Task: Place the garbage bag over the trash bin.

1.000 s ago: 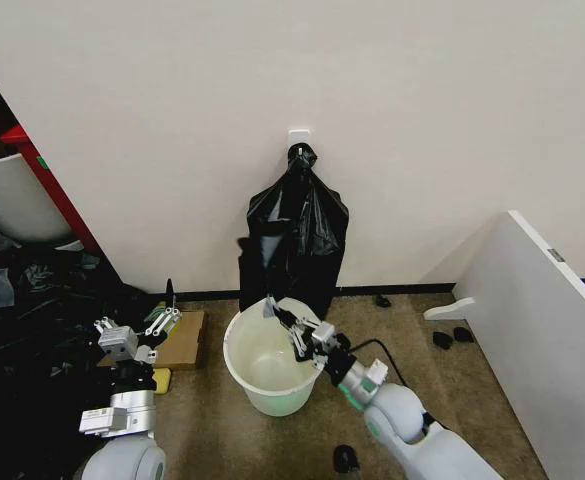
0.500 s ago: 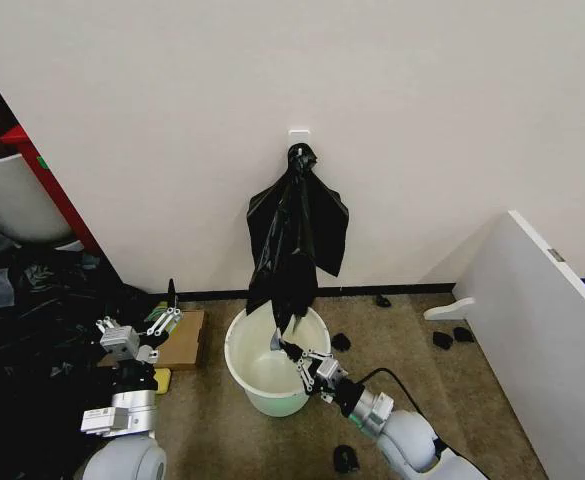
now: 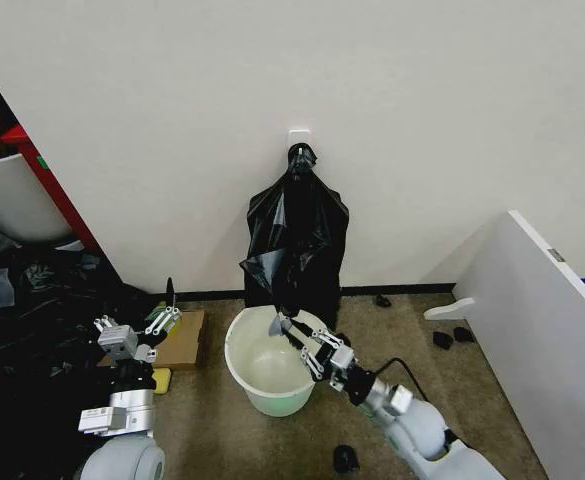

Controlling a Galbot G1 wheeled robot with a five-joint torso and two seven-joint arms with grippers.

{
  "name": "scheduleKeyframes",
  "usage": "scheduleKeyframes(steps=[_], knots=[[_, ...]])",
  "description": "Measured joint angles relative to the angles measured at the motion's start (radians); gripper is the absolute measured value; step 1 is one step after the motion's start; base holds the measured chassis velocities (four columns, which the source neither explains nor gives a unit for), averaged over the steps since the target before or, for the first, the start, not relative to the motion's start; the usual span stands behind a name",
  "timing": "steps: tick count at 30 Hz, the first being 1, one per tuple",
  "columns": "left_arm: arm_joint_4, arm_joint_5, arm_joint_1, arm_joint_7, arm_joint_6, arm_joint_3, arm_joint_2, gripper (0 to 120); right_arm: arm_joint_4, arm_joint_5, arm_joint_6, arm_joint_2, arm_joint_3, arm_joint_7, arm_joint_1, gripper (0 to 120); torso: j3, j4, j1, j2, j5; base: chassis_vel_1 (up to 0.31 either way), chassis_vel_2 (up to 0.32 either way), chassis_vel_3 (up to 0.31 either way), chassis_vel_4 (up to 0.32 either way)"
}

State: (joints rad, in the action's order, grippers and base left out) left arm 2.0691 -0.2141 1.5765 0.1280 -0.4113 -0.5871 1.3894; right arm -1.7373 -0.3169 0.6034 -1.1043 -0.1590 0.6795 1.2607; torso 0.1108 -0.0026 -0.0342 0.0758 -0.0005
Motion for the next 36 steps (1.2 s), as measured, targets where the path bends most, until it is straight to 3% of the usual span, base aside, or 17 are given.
scheduleKeyframes(steps=[3, 4, 6, 8, 9, 16, 22, 26, 28, 29, 32, 34, 36], knots=[[-0.005, 0.002, -0.003, 0.000, 0.000, 0.004, 0.003, 100, 0.009, -0.002, 0.017, 0.019, -0.030, 0.032, 0.016, 52, 0.000, 0.0000, 0.000, 0.000, -0.0002, 0.000, 0.000, 0.000, 0.000], [-0.005, 0.002, -0.003, 0.000, 0.000, 0.004, 0.003, 100, 0.009, -0.002, 0.017, 0.019, -0.030, 0.032, 0.016, 52, 0.000, 0.0000, 0.000, 0.000, -0.0002, 0.000, 0.000, 0.000, 0.000], [-0.006, 0.003, -0.005, -0.001, -0.001, 0.006, 0.004, 100, 0.023, 0.005, 0.010, 0.020, -0.019, -0.102, 0.021, 63, 0.000, 0.0001, 0.000, 0.000, -0.0001, 0.000, 0.000, 0.000, 0.000], [-0.006, 0.003, -0.005, -0.001, -0.001, 0.006, 0.004, 100, 0.025, 0.003, 0.008, 0.019, -0.014, -0.131, 0.021, 65, 0.000, 0.0000, 0.000, 0.000, -0.0002, 0.000, 0.000, 0.000, 0.000], [-0.007, 0.004, -0.005, -0.001, -0.001, 0.006, 0.004, 100, 0.028, -0.009, -0.001, 0.014, 0.002, -0.222, 0.021, 71, 0.000, 0.0001, 0.000, 0.000, 0.0000, 0.000, 0.000, 0.000, 0.000], [-0.007, 0.002, -0.005, -0.001, -0.004, 0.002, 0.000, 100, -0.023, -0.073, -0.083, -0.007, 0.063, -0.525, 0.012, 98, 0.000, 0.0002, 0.000, 0.000, -0.0002, 0.000, 0.000, 0.000, 0.000], [-0.011, 0.001, -0.005, -0.001, -0.011, 0.001, -0.002, 100, -0.109, -0.141, -0.196, -0.015, 0.105, -0.751, 0.001, 100, 0.000, 0.0001, 0.000, 0.000, -0.0002, 0.000, 0.000, 0.000, 0.000], [-0.016, 0.001, -0.008, -0.001, -0.014, 0.002, -0.001, 100, -0.102, 0.093, -0.249, -0.027, 0.101, -0.840, -0.031, 100, 0.000, 0.0001, 0.000, 0.000, -0.0001, 0.000, 0.000, 0.000, 0.000], [-0.016, 0.001, -0.008, -0.001, -0.014, 0.002, -0.001, 100, -0.101, 0.102, -0.250, -0.028, 0.100, -0.842, -0.032, 100, 0.000, 0.0001, 0.000, 0.000, -0.0001, 0.000, 0.000, 0.000, 0.000], [-0.021, 0.003, -0.010, 0.000, -0.015, 0.004, 0.000, 100, -0.074, 0.280, -0.259, -0.034, 0.098, -0.857, -0.063, 100, 0.000, 0.0001, 0.000, 0.000, -0.0002, 0.000, 0.000, 0.000, 0.000], [-0.031, 0.011, -0.011, 0.000, -0.015, 0.007, 0.003, 100, -0.006, 0.507, -0.313, -0.044, 0.102, -0.899, -0.120, 100, 0.000, 0.0000, 0.000, 0.000, -0.0002, 0.000, 0.000, 0.000, 0.000], [-0.033, 0.013, -0.012, 0.000, -0.015, 0.007, 0.003, 100, 0.010, 0.542, -0.328, -0.046, 0.103, -0.909, -0.132, 99, 0.000, 0.0002, 0.000, 0.000, -0.0001, 0.000, 0.000, 0.000, 0.000], [-0.037, 0.017, -0.013, 0.000, -0.015, 0.007, 0.004, 100, 0.061, 0.638, -0.366, -0.056, 0.110, -0.929, -0.171, 90, 0.000, 0.0002, 0.000, 0.000, -0.0002, 0.000, 0.000, 0.000, 0.000]])
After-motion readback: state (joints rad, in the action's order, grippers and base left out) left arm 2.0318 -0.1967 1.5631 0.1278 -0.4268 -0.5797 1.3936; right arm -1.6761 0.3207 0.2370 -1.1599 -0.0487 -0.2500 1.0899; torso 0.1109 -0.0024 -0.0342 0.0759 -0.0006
